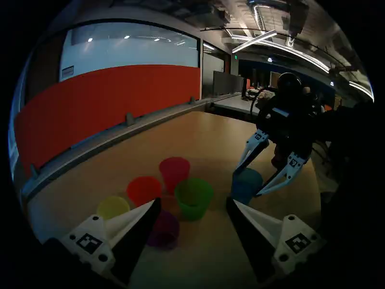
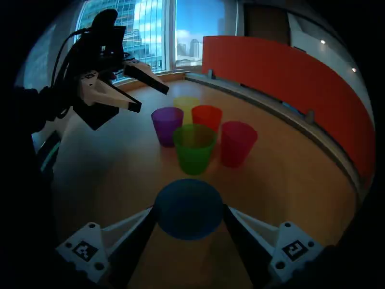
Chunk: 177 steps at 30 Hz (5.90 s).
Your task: Pour water
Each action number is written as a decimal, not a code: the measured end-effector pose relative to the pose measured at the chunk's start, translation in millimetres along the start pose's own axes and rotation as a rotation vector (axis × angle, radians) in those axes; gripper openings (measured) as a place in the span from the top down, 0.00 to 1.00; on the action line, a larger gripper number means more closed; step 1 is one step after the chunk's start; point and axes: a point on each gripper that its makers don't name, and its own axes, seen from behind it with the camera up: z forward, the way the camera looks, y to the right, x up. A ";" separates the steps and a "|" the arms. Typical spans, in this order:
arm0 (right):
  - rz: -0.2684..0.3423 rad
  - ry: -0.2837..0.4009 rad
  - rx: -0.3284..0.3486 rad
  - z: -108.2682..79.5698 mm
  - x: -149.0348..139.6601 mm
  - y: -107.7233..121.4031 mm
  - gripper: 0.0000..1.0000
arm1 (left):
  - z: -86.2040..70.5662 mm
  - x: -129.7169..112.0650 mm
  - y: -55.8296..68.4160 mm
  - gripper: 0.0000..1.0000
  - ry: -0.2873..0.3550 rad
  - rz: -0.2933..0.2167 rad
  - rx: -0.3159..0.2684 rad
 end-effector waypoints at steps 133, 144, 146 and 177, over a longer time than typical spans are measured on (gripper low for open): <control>-0.011 0.582 -0.239 -166.9 175.6 68.2 0.09 | 105.8 -42.8 -5.4 0.09 -0.173 0.013 0.099; -0.006 0.584 -0.241 -167.8 174.9 69.0 0.09 | 101.5 -35.2 0.5 0.13 -0.146 -0.009 0.076; -0.006 0.584 -0.241 -167.9 175.1 69.1 0.08 | 98.9 -32.7 0.7 0.13 -0.137 -0.010 0.077; 0.001 0.587 -0.253 -170.3 176.1 69.9 0.09 | 20.0 62.2 -3.7 0.13 0.198 -0.053 0.116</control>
